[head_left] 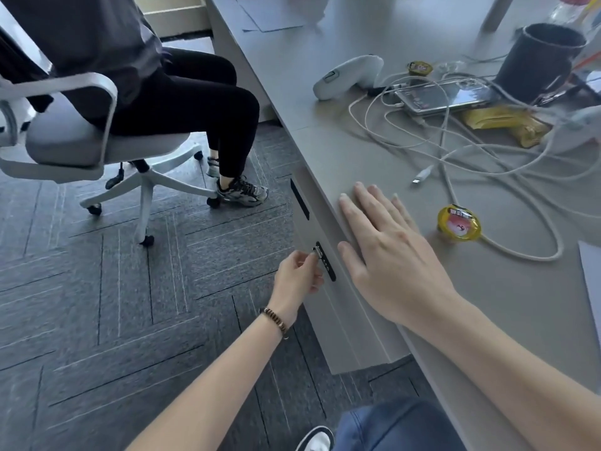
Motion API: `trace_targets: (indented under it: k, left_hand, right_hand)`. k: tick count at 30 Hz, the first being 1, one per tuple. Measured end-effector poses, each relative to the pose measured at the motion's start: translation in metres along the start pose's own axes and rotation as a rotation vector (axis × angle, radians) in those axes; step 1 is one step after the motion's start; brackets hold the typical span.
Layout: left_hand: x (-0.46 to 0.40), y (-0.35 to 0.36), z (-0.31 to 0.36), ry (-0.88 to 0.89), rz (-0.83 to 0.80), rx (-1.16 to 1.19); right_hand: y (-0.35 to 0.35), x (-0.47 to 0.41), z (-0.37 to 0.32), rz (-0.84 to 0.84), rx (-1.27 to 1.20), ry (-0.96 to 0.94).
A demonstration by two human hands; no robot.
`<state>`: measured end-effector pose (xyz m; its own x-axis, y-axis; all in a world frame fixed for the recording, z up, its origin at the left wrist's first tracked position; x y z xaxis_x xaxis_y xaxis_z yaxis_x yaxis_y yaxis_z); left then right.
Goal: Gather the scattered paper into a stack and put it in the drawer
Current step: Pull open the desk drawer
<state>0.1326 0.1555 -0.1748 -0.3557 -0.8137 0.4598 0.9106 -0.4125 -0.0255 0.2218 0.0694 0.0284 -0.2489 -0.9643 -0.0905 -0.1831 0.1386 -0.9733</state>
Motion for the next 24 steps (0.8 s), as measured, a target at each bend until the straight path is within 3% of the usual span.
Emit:
trace_targets:
  k: [12, 24]
  left_hand:
    - [-0.008, 0.014, 0.019, 0.064, -0.152, -0.14]
    - [0.001, -0.014, 0.011, 0.068, -0.045, -0.038]
  right_hand:
    - [-0.004, 0.001, 0.002, -0.011, -0.07, 0.005]
    - [0.0, -0.001, 0.003, 0.005, -0.072, 0.0]
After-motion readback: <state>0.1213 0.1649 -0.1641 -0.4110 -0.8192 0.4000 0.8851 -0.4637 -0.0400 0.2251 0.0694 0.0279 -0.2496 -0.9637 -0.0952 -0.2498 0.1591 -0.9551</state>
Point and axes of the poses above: each hand's wrist, its own x-axis away from the middle knuckle, its own y-axis out of the palm, z = x × y, the point moved 10 cm from there along -x, towards the middle knuckle, and after that the axes turned 2 degrees about x, right-handed, at the moved point
